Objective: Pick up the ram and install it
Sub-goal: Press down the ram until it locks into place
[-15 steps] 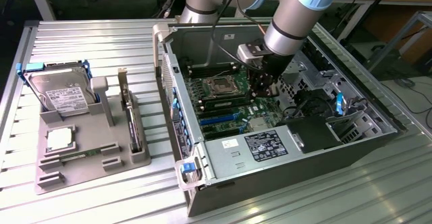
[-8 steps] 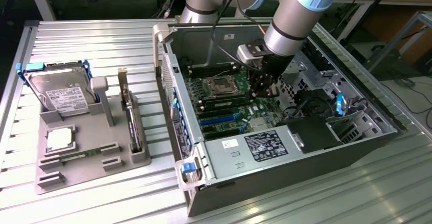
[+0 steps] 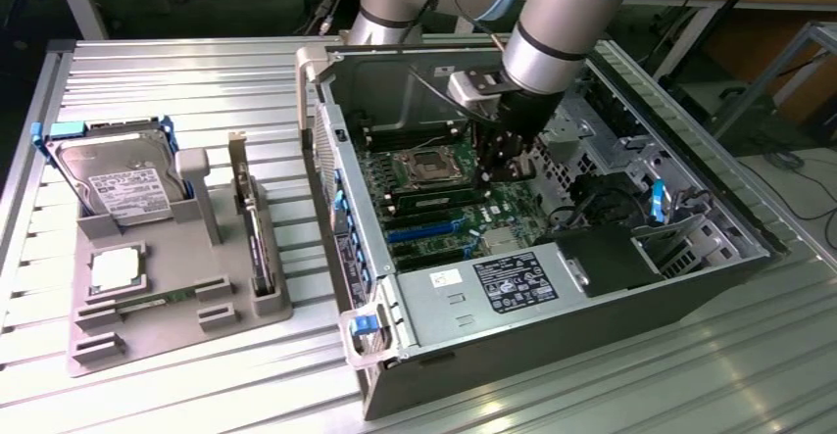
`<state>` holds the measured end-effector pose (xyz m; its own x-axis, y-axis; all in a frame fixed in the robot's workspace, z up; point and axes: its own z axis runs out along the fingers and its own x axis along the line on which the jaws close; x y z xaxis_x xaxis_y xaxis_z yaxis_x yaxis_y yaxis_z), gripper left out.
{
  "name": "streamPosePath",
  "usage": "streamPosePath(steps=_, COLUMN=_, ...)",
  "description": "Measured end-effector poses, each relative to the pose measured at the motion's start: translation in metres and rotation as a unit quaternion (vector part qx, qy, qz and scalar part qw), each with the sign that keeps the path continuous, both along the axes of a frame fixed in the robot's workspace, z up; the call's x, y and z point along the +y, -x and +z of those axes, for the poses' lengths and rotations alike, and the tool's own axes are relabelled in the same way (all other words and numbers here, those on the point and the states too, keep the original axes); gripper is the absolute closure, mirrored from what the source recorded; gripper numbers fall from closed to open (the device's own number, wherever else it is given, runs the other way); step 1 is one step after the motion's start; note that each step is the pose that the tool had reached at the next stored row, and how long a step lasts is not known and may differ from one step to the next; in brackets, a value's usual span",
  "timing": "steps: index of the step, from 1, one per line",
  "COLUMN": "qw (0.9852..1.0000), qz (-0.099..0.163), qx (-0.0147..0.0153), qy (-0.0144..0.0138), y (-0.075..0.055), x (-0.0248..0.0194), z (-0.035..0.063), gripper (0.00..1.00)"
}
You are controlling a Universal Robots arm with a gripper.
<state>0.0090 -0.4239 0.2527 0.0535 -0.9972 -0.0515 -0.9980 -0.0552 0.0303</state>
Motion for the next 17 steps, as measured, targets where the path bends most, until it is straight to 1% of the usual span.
streamPosePath(steps=4, qw=1.0000, qz=0.000, qx=-0.0037, qy=0.0022, y=0.016, x=0.0000, z=0.0004, gripper=0.90)
streamPosePath(steps=6, qw=1.0000, qz=0.000, qx=-0.0053, qy=0.0034, y=0.021, x=0.0000, z=0.0005, gripper=0.90)
streamPosePath(steps=7, qw=1.0000, qz=0.000, qx=-0.0065, qy=0.0047, y=0.024, x=0.0000, z=0.0005, gripper=0.90)
streamPosePath(steps=9, qw=0.9999, qz=0.000, qx=-0.0092, qy=0.0097, y=0.034, x=0.0000, z=0.0006, gripper=0.90)
streamPosePath(steps=10, qw=0.9999, qz=0.000, qx=-0.0102, qy=0.0118, y=0.038, x=0.0000, z=0.0006, gripper=0.90)
streamPosePath(steps=13, qw=0.9998, qz=-0.001, qx=-0.0116, qy=0.0146, y=0.045, x=0.0003, z=0.0005, gripper=0.90)
streamPosePath(steps=17, qw=0.9998, qz=-0.002, qx=-0.0135, qy=0.0172, y=0.054, x=0.0011, z=0.0005, gripper=0.90)
